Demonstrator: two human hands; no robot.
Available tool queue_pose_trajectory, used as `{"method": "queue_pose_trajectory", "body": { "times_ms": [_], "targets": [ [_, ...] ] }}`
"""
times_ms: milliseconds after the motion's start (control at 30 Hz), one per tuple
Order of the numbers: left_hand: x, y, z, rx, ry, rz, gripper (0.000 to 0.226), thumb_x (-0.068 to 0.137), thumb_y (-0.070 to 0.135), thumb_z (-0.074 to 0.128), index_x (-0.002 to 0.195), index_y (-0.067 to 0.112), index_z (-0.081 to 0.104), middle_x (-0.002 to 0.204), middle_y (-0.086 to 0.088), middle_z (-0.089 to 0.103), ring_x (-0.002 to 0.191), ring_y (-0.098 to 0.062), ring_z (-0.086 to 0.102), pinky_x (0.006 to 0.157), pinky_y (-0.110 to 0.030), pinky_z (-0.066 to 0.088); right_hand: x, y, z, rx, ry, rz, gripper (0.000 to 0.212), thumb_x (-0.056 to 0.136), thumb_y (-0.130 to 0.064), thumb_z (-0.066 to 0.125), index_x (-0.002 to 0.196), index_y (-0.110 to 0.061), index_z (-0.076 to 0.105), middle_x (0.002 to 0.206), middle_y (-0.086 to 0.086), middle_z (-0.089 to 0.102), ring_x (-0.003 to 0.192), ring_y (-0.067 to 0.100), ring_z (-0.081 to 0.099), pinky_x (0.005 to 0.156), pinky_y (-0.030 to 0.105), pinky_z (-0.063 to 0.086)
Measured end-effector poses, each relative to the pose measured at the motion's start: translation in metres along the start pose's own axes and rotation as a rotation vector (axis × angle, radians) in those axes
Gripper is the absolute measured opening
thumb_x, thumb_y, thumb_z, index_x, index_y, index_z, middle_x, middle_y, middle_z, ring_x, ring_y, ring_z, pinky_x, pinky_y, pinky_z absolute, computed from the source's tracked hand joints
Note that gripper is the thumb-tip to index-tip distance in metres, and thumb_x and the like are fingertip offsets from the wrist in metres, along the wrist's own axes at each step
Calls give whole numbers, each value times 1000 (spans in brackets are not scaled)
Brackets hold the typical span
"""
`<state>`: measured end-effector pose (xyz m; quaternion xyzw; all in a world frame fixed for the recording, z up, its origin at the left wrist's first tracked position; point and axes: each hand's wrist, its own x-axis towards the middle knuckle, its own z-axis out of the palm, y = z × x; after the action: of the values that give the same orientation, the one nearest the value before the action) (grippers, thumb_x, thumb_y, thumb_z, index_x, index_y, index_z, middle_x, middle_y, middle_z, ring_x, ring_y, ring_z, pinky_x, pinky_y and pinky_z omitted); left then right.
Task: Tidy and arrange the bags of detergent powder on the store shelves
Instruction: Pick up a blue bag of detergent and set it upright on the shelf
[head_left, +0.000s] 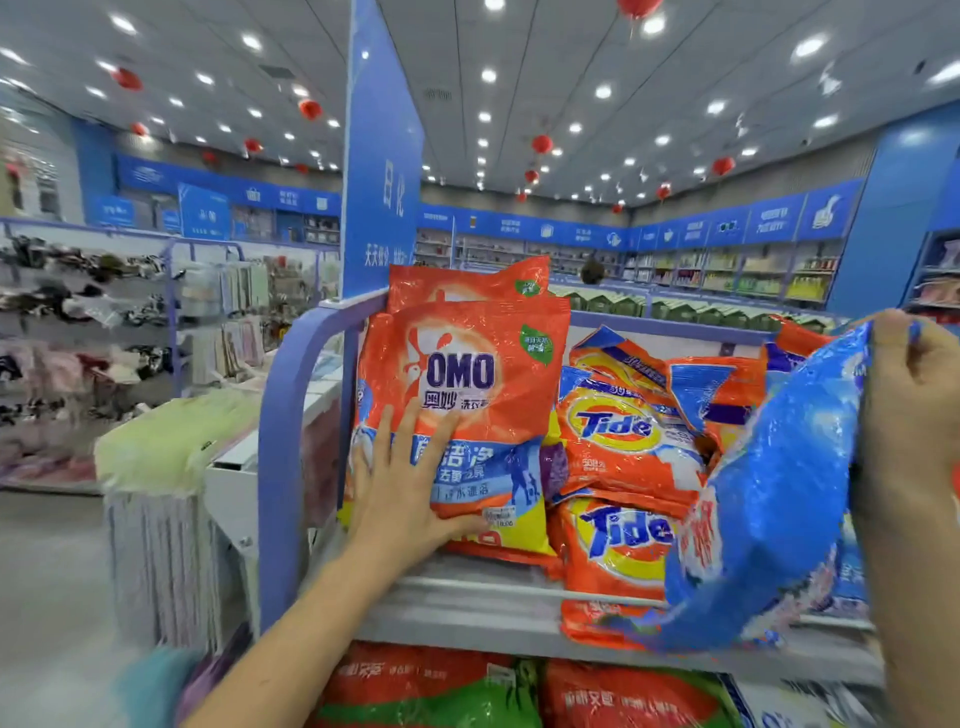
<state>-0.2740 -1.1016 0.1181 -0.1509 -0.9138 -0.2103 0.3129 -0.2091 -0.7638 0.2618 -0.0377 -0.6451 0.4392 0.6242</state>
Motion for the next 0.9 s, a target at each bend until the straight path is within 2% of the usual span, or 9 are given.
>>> {"method": "queue_pose_trajectory", "body": {
  "times_ms": [100, 233, 333, 433, 533, 633, 733, 800, 900],
  "targets": [
    [-12, 1, -1, 77, -53, 35, 107, 46, 98, 23, 131, 58, -30, 156, 6, -20, 142, -22, -24, 114, -59, 3, 3, -14, 1, 16, -81, -24, 52, 81, -53, 39, 61, -5, 35, 48, -4, 39, 49, 4, 25, 50, 29, 23],
    [-25, 7, -5, 93, -103, 67, 103, 45, 101, 4, 131, 57, -31, 153, 7, -28, 139, -19, -31, 113, -59, 2, -5, -44, 11, -65, -157, -149, 43, 92, -31, 45, 63, 1, 41, 55, 6, 30, 54, 11, 20, 53, 34, 18],
    [-28, 16, -15, 49, -99, 42, 110, 45, 101, 6, 141, 52, -17, 154, 8, -26, 141, -16, -27, 112, -59, -1, -15, -68, 14, -264, -211, -304, 38, 97, -28, 47, 73, 2, 54, 62, 13, 48, 60, 27, 42, 55, 38, 29],
    [-38, 32, -21, -106, 53, 60, 102, 59, 90, 36, 146, 37, 28, 159, 0, 10, 146, -20, 7, 111, -56, 15, -14, -84, 12, -366, -234, -306, 34, 97, -29, 48, 69, -9, 47, 56, 0, 39, 56, 22, 36, 55, 38, 17],
    [-61, 55, -21, -347, 283, 54, 59, 67, 63, 57, 114, 27, 60, 124, 4, 56, 116, -15, 49, 96, -37, 41, -5, -89, 9, -278, -265, -218, 43, 96, -25, 51, 56, -18, 34, 53, -5, 29, 50, 10, 27, 51, 33, 21],
    [-89, 96, -18, -786, 27, -80, 40, 66, 62, 59, 83, 26, 60, 80, 10, 61, 78, -3, 56, 69, -18, 44, 0, -88, -2, -166, -263, -164, 47, 96, -23, 51, 53, -21, 30, 52, -4, 25, 49, 10, 22, 47, 26, 19],
    [-90, 135, -1, -1061, -289, -261, 51, 74, 55, 68, 111, 24, 54, 94, 9, 63, 71, -4, 59, 61, -17, 47, 0, -87, -19, -73, -247, -119, 46, 96, -23, 51, 54, -19, 33, 52, -3, 25, 48, 7, 22, 48, 24, 19],
    [-82, 159, 9, -1217, -335, -374, 45, 85, 34, 66, 123, 21, 45, 101, 9, 60, 78, 0, 60, 60, -13, 48, 0, -81, -35, -13, -238, -65, 41, 96, -25, 51, 58, -14, 37, 56, 1, 28, 53, 10, 26, 51, 28, 22],
    [-76, 186, 14, -1308, -317, -319, 12, 89, 15, 60, 99, 21, 58, 89, 15, 65, 76, 5, 63, 59, -6, 45, 3, -70, -66, 83, -204, 48, 37, 96, -26, 50, 66, -4, 49, 57, 7, 36, 47, 12, 36, 44, 25, 28]
  ]
}}
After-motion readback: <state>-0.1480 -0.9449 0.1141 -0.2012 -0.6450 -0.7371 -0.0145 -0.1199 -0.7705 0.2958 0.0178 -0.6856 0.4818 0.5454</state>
